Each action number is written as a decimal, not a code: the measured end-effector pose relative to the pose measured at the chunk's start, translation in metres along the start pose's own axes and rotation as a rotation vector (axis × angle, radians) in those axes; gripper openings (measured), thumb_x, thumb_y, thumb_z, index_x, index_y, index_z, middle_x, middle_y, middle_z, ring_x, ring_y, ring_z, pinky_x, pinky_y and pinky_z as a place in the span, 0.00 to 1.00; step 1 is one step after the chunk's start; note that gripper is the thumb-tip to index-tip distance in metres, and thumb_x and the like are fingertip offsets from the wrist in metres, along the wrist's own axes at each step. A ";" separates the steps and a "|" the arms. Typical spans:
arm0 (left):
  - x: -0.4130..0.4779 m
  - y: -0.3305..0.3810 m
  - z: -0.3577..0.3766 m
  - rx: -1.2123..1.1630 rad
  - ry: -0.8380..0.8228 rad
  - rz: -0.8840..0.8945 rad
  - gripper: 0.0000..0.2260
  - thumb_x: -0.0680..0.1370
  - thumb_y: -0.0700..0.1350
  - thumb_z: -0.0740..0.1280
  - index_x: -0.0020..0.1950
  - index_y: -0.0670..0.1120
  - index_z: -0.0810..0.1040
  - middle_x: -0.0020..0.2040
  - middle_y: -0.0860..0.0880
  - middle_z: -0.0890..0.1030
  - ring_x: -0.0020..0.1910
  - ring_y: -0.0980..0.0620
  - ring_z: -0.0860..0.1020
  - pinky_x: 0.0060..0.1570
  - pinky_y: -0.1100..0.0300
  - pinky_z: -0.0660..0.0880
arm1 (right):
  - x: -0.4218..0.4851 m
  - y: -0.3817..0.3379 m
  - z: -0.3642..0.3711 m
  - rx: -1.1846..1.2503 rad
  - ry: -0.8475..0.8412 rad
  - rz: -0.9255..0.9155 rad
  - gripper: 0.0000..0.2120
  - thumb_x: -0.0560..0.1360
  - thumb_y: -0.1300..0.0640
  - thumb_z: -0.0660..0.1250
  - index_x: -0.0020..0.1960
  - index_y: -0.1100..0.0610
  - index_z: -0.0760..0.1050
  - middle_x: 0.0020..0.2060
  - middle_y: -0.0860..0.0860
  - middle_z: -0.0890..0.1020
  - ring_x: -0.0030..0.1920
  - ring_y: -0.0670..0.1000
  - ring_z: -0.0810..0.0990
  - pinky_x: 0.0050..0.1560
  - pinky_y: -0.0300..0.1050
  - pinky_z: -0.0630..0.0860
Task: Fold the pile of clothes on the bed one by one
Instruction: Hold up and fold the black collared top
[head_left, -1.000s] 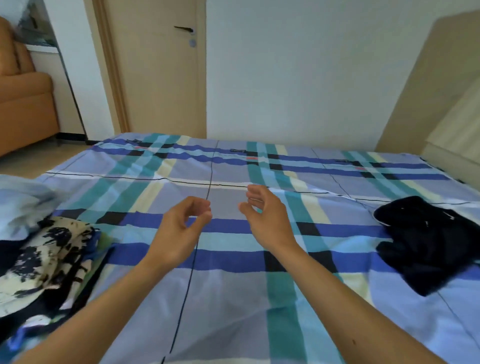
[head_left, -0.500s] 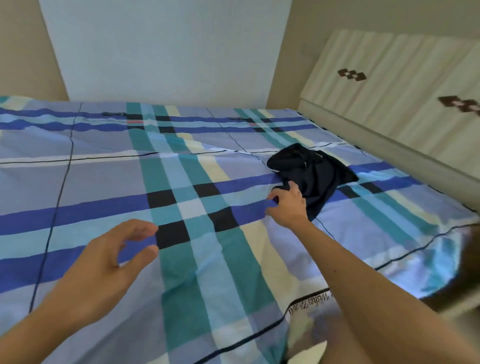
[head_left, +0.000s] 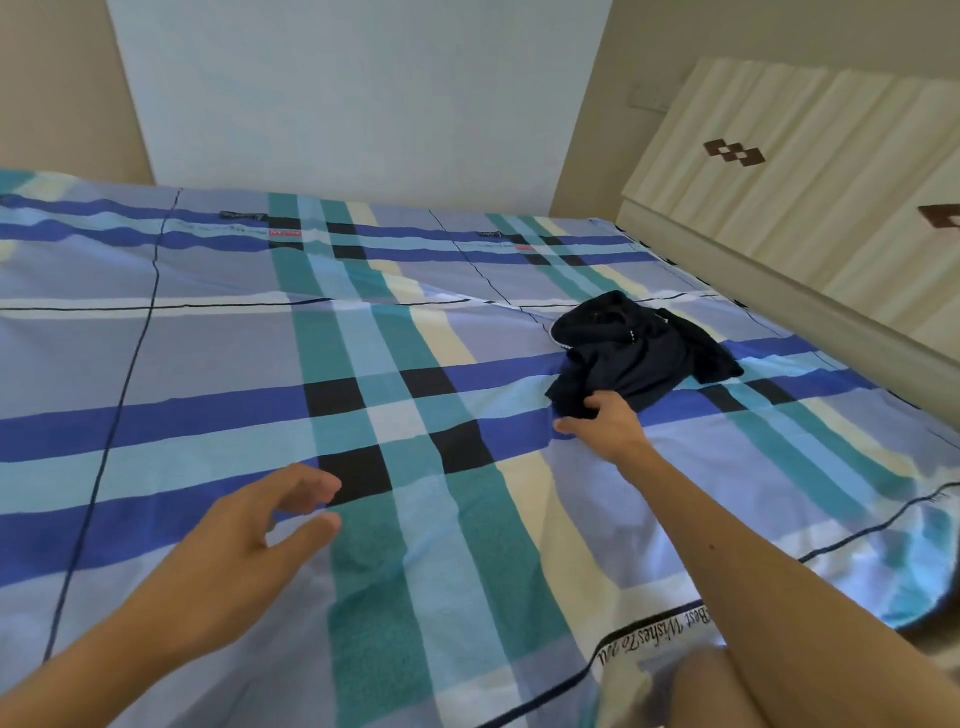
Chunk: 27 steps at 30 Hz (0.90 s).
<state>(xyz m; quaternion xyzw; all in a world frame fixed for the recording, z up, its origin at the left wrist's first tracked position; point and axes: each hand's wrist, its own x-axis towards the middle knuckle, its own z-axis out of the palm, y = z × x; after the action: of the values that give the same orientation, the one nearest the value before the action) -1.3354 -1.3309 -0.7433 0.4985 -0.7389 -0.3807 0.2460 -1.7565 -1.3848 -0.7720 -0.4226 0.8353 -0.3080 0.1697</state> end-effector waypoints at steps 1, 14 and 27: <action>0.001 0.000 0.002 -0.015 0.000 -0.008 0.14 0.73 0.60 0.65 0.57 0.60 0.78 0.55 0.65 0.81 0.55 0.71 0.76 0.54 0.66 0.72 | -0.005 -0.011 0.001 0.089 -0.045 -0.042 0.28 0.68 0.52 0.80 0.63 0.61 0.75 0.57 0.52 0.77 0.56 0.53 0.78 0.54 0.48 0.77; -0.007 0.031 -0.020 -0.959 -0.088 -0.579 0.29 0.72 0.70 0.62 0.59 0.48 0.81 0.56 0.42 0.84 0.54 0.40 0.83 0.55 0.44 0.74 | -0.206 -0.157 0.008 0.355 -1.385 -0.797 0.24 0.76 0.57 0.69 0.65 0.73 0.72 0.67 0.63 0.75 0.65 0.52 0.75 0.74 0.59 0.66; -0.016 0.039 -0.024 -0.043 -0.353 -0.155 0.28 0.73 0.30 0.60 0.47 0.65 0.83 0.47 0.47 0.85 0.39 0.51 0.79 0.37 0.66 0.72 | -0.085 -0.100 0.019 0.073 -0.171 -0.283 0.34 0.71 0.48 0.76 0.73 0.52 0.67 0.67 0.53 0.71 0.66 0.51 0.73 0.67 0.44 0.70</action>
<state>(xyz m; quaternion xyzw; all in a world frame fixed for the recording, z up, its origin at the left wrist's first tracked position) -1.3325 -1.3151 -0.6970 0.4741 -0.7215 -0.4960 0.0930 -1.6366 -1.3678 -0.7184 -0.5543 0.7382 -0.3218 0.2105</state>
